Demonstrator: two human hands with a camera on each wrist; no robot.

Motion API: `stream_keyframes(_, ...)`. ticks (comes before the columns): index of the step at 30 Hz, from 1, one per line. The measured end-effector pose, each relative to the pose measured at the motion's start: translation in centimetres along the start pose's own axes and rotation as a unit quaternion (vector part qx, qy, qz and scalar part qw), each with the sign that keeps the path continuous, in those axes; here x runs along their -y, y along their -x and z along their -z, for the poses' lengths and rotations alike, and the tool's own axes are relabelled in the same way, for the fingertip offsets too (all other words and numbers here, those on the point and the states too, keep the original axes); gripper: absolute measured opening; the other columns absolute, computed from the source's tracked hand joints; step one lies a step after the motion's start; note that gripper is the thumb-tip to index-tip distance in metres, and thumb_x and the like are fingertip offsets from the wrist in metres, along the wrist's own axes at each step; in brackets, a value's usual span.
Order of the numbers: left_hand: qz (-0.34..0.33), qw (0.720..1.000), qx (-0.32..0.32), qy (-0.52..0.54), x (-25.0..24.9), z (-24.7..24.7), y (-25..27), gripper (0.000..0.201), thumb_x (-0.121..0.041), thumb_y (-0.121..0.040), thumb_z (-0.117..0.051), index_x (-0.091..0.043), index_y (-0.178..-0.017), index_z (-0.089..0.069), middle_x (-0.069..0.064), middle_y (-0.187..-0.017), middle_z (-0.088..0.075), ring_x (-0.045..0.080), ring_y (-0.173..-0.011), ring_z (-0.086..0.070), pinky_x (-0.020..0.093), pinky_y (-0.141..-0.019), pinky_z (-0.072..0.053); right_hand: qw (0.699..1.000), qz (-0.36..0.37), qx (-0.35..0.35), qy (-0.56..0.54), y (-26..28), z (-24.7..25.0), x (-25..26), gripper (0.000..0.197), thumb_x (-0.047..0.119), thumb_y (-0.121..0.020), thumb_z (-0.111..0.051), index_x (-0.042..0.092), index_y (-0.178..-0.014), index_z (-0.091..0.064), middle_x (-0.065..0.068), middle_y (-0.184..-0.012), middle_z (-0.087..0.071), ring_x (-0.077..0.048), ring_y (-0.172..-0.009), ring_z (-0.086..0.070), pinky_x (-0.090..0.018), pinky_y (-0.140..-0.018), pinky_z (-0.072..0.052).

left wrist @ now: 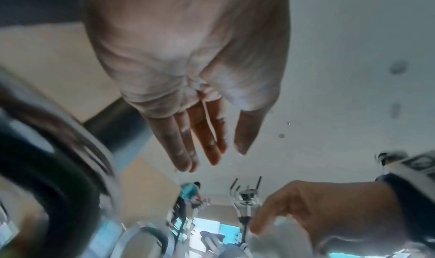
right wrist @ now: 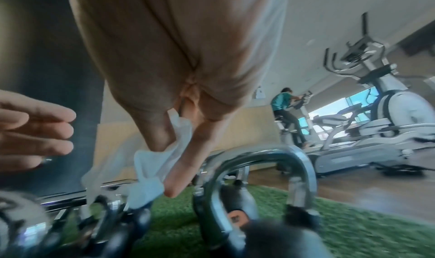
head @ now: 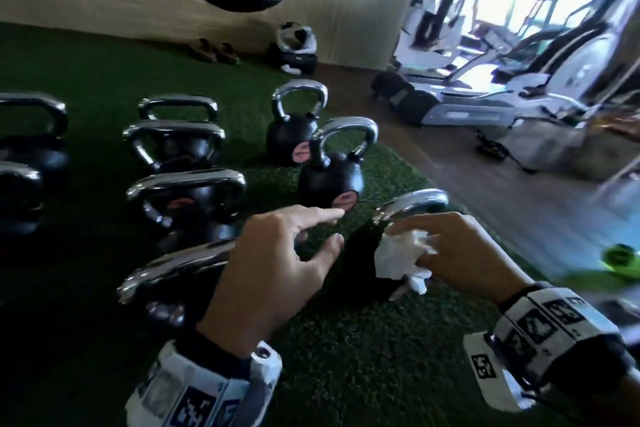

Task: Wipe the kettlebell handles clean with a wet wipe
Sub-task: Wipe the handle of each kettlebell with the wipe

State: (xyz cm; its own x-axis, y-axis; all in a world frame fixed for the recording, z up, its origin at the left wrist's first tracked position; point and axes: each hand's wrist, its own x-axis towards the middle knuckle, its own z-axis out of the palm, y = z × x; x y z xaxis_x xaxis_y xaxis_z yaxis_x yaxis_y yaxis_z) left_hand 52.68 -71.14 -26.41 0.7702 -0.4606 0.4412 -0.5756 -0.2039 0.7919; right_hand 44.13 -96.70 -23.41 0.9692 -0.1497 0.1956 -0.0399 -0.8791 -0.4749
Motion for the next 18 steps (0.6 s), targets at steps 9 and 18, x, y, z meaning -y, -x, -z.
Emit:
stream_keyframes(9, 0.242, 0.956, 0.007, 0.167, 5.8, -18.3, -3.2, 0.103, -0.032, -0.058, -0.094, -0.030, -0.144, -0.038, -0.009, -0.136, -0.053, 0.013, -0.127, -0.057, 0.034, -0.114, -0.044, 0.949, -0.163, -0.100, -0.250, 2.0, 6.7, -10.5, 0.028, 0.002, -0.079, -0.081, 0.018, -0.102, -0.080, -0.005, -0.099, -0.080, -0.014, -0.085, -0.069, -0.020, -0.068, -0.057)
stream_keyframes(18, 0.379, 0.903, -0.141, 0.142, 6.7, -26.0, -6.6, 0.082, -0.034, -0.067, -0.097, -0.011, -0.135, -0.058, -0.006, -0.117, -0.066, 0.012, -0.112, -0.062, 0.013, -0.095, -0.037, 0.866, -0.215, -0.083, -0.444, -2.3, 9.6, -15.8, 0.024, 0.013, -0.082, -0.074, 0.005, -0.105, -0.078, -0.021, -0.110, -0.076, -0.026, -0.088, -0.070, -0.036, -0.077, -0.059)
